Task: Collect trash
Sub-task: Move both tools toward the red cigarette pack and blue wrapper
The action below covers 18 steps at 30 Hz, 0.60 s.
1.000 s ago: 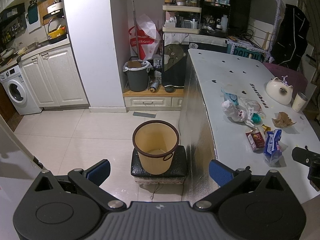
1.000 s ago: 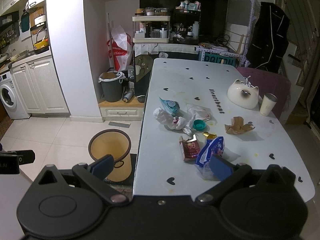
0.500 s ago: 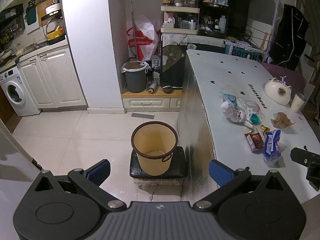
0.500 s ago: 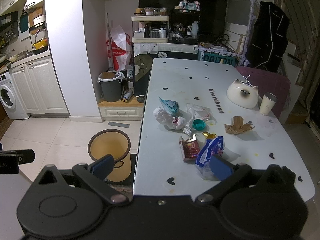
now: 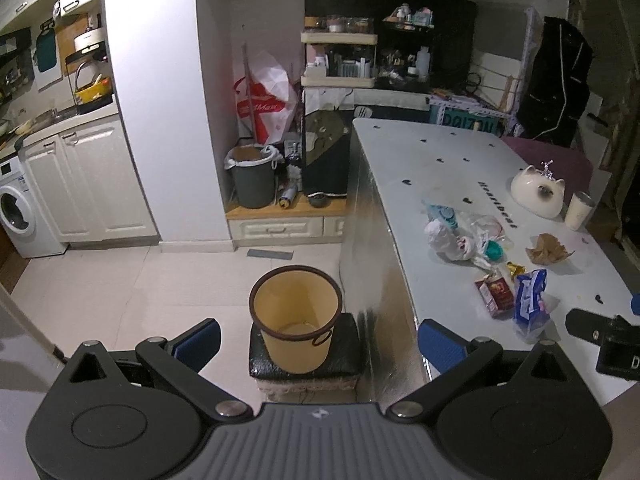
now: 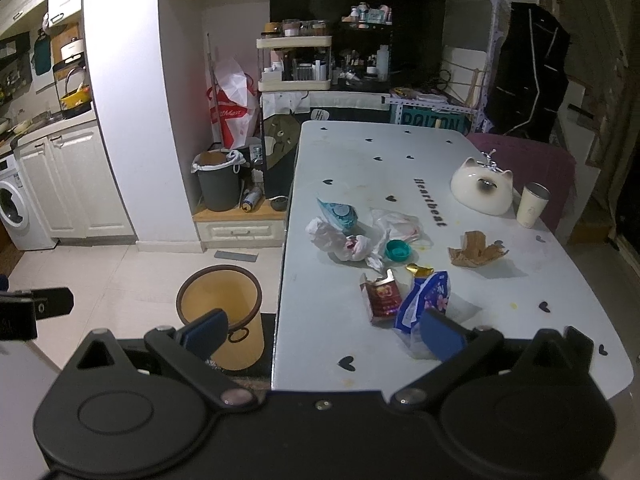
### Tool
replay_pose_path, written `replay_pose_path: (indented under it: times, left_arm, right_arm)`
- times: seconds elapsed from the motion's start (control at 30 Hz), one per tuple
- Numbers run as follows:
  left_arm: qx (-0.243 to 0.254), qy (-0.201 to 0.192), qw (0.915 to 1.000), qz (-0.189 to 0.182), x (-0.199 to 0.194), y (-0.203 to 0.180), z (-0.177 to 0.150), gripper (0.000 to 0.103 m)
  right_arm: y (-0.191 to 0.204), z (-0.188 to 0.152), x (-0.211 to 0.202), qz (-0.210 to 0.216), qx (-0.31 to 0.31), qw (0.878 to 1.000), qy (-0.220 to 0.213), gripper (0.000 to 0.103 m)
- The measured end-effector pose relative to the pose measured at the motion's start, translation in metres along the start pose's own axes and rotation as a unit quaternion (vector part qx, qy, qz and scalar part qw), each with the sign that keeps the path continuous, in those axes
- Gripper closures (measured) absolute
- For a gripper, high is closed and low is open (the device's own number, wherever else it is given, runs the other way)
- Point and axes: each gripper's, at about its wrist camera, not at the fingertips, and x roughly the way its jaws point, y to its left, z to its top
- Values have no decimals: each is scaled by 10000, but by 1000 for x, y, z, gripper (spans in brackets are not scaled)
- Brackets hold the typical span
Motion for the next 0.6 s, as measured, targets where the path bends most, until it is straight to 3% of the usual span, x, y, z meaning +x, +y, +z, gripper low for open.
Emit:
replay_pose_path:
  times: [0.33,0.6]
  left_arm:
    - [198,106,9994,-275,26,-37,17,0]
    - [234,162,9993,-237,57,-85,44,0]
  right_arm:
    - [-54,6,19,-253,402,9989,-12,0]
    - [-116,25,66,-279,428,9987,-39,0]
